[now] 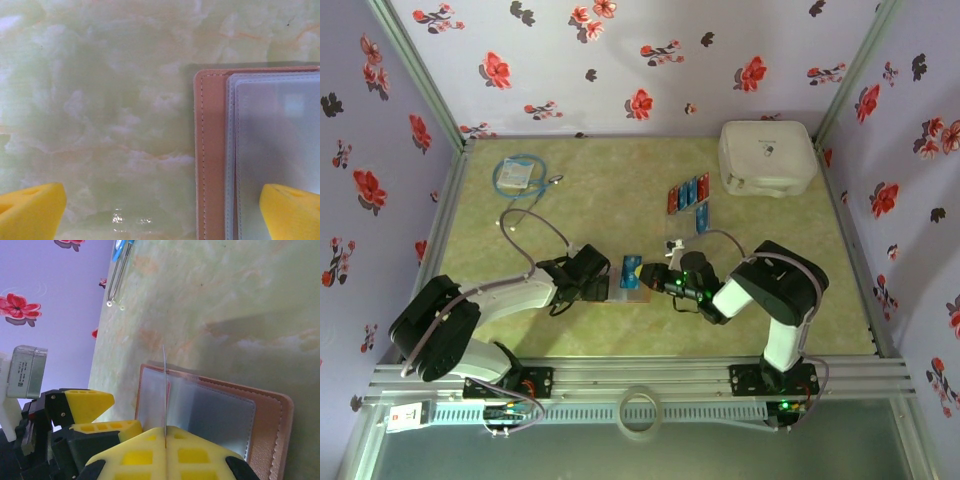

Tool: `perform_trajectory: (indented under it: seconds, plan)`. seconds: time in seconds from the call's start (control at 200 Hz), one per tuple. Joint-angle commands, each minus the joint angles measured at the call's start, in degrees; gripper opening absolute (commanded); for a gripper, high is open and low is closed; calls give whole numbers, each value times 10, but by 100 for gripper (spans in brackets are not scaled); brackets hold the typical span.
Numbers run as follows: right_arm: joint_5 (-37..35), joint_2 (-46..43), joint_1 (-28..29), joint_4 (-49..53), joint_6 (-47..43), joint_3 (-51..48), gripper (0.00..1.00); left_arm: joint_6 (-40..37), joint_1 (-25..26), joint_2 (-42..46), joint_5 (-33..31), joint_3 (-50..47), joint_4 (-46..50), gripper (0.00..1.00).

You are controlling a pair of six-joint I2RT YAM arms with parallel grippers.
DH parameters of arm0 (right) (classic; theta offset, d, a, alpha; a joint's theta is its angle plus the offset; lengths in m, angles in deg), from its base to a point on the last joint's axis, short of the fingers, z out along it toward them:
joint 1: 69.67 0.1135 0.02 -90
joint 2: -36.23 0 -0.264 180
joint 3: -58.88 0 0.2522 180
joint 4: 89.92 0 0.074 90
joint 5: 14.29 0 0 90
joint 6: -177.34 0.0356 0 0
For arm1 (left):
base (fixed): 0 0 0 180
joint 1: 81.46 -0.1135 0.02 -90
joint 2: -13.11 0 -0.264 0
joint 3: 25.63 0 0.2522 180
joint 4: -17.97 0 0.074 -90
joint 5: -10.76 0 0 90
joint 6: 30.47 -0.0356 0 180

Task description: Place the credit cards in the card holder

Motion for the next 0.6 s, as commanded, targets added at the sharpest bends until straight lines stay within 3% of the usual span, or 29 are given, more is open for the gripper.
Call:
perform_trajectory:
  seconds: [0.0,0.59]
  plan:
    - [7,13,6,-35,12,14,0,11,4,-7,-20,0,21,100]
    - [9,62,8,-87,40,18,0,12,5,-10,-20,-4,18,100]
